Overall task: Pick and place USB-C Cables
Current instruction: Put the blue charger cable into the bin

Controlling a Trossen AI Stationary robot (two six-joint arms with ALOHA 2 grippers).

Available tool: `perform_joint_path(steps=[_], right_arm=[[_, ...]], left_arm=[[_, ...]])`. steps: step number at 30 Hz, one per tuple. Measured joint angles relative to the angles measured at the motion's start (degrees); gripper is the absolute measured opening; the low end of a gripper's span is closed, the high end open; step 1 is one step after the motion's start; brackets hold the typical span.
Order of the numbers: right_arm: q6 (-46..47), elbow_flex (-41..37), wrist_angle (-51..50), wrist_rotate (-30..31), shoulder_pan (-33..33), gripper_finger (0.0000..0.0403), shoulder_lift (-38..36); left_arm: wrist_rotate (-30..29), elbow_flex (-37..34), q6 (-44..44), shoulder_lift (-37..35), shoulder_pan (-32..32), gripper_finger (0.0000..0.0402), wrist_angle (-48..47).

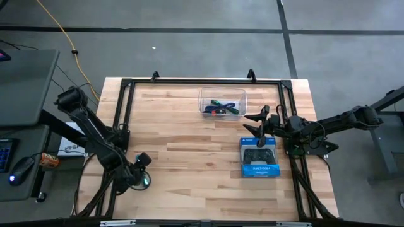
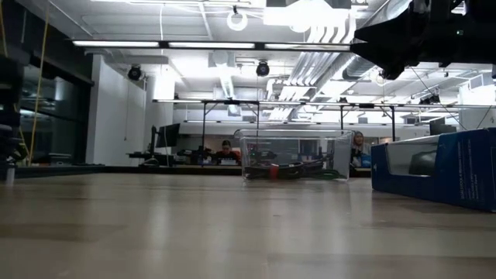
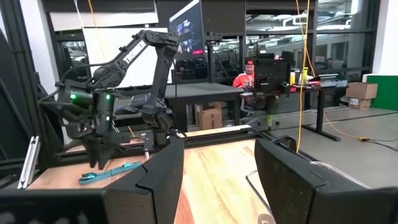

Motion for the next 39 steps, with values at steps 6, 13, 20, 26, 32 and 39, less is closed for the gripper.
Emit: perform_joint_path(steps=[6, 13, 20, 26, 32, 39], right_arm=[[0.68, 0.0, -0.42, -0.02, 0.01, 0.019, 0.0], [1.05, -0.02, -1.67, -0.04, -0.01, 0.019, 0.0], [1.05, -0.01, -1.71, -0.07, 0.01, 0.019, -0.02], [1.28, -0.01, -1.71, -0.11, 0.01, 0.019, -0.01], [1.47, 0.0, -1.71, -0.13, 0.01, 0.019, 0.0], [1.2, -0.02, -1.69, -0.11, 0.01, 0.019, -0.02]], left_arm=[[-0.96, 0.0, 4.82, 2.88, 2.03, 0.0145, -0.41], [4.0, -0.01, 5.29, 7.51, 3.19, 0.0145, -0.9], [3.33, 0.44, 8.9, 10.54, 3.15, 0.0145, -0.76], [3.43, 0.31, 8.94, 10.33, 3.73, 0.0105, -0.66], [3.11, 0.0, 5.04, 9.35, 7.48, 0.0012, -0.3], [-11.27, 4.59, -1.75, 9.21, 13.94, 0.0004, -1.76]])
